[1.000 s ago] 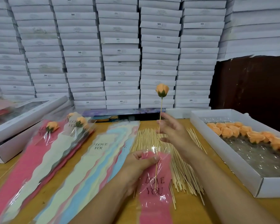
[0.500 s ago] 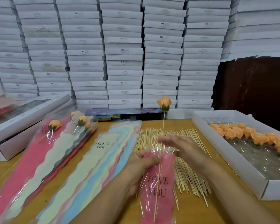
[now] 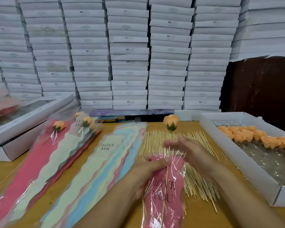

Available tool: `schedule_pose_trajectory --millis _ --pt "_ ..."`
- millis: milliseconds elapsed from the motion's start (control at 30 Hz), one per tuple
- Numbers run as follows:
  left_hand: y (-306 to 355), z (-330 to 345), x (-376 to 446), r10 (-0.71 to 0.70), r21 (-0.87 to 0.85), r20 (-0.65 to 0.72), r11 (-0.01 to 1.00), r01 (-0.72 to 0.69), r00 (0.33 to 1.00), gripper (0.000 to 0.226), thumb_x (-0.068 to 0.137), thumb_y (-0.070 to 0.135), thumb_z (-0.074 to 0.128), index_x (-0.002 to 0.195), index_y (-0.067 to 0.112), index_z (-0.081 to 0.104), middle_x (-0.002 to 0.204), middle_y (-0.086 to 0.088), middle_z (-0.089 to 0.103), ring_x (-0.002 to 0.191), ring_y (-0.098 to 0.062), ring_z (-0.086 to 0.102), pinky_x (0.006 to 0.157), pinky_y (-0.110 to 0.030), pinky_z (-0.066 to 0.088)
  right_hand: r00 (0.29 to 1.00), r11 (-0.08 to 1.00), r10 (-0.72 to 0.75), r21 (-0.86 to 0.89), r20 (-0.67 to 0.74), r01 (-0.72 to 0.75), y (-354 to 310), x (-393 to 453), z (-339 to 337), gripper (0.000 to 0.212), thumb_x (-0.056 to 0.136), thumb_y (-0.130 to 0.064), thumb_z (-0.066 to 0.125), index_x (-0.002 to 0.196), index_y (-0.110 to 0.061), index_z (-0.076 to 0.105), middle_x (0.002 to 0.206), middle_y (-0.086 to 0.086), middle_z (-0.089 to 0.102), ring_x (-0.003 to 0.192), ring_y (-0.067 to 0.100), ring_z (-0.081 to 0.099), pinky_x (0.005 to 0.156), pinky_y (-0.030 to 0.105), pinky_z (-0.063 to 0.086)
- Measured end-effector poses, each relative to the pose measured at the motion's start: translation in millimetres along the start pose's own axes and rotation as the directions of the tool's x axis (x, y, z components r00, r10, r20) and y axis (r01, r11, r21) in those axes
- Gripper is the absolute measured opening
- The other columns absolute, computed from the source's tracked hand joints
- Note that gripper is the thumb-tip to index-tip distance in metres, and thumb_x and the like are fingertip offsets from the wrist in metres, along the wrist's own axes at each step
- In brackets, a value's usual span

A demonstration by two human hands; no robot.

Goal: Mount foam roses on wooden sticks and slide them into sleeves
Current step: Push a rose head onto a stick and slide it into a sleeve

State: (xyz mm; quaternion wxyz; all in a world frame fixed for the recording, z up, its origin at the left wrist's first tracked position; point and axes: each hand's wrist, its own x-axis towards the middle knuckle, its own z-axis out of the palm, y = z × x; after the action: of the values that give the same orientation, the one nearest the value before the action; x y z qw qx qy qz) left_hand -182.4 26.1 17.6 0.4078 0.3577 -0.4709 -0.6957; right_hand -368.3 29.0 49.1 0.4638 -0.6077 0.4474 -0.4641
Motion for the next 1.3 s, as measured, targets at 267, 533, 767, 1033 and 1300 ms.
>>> schedule_pose_trajectory --millis 267,533,767,1033,1300 --pt "0.7 0.6 -2.0 -0.004 0.001 0.004 1.0 0.004 1.0 0.058 0.058 0.021 0.097 0.104 -0.003 0.071 0.099 -0.026 0.073 0.078 -0.031 0.07 0.084 -0.044 0.056 0.999 0.994 -0.03 0.104 -0.018 0.032 -7.4 1.1 -2.8 0.061 0.091 -0.06 0.032 0.118 -0.022 0.072 0.123 -0.009 0.07 0.118 0.012 0.062 0.099 0.041 0.047" --pt "4.8 -0.7 -2.6 -0.006 -0.034 -0.004 0.999 0.006 1.0 0.049 0.063 0.016 0.093 0.103 -0.001 0.071 0.079 -0.015 0.074 0.061 -0.022 0.07 0.059 -0.031 0.058 0.999 0.995 0.008 0.103 0.046 -0.013 6.8 -7.2 -0.1 0.06 0.093 -0.063 0.038 0.106 -0.02 0.077 0.118 0.0 0.072 0.108 0.017 0.068 0.084 0.029 0.052" --pt "1.8 -1.2 -3.3 -0.049 0.027 0.024 0.998 0.049 0.999 0.045 0.064 0.017 0.093 0.101 0.001 0.074 0.092 -0.02 0.074 0.074 -0.026 0.069 0.078 -0.04 0.056 0.939 0.989 -0.05 0.114 -0.34 0.094 8.5 -4.7 -21.4 0.029 0.096 -0.036 0.053 0.1 -0.014 0.071 0.114 0.003 0.074 0.1 0.021 0.071 0.073 0.029 0.052" --pt "-0.9 3.2 -4.1 -0.077 0.074 0.041 0.995 0.074 0.996 0.048 0.072 0.013 0.087 0.11 -0.01 0.068 0.096 -0.02 0.074 0.074 -0.024 0.068 0.075 -0.037 0.054 0.969 0.993 -0.111 0.015 -0.218 0.117 18.4 -5.8 -11.5 0.043 0.082 -0.048 0.062 0.125 -0.045 0.063 0.116 -0.018 0.069 0.102 0.007 0.069 0.08 0.031 0.056" --pt "-0.1 1.1 -3.4 -0.088 0.05 0.078 0.995 0.084 0.993 0.033 0.068 0.013 0.09 0.098 0.004 0.078 0.095 -0.019 0.075 0.075 -0.024 0.071 0.076 -0.036 0.059 0.987 0.997 -0.069 0.023 -0.148 0.074 15.5 -7.7 -2.6 0.025 0.093 -0.034 0.054 0.094 -0.039 0.078 0.098 0.0 0.077 0.092 0.019 0.071 0.072 0.027 0.059"
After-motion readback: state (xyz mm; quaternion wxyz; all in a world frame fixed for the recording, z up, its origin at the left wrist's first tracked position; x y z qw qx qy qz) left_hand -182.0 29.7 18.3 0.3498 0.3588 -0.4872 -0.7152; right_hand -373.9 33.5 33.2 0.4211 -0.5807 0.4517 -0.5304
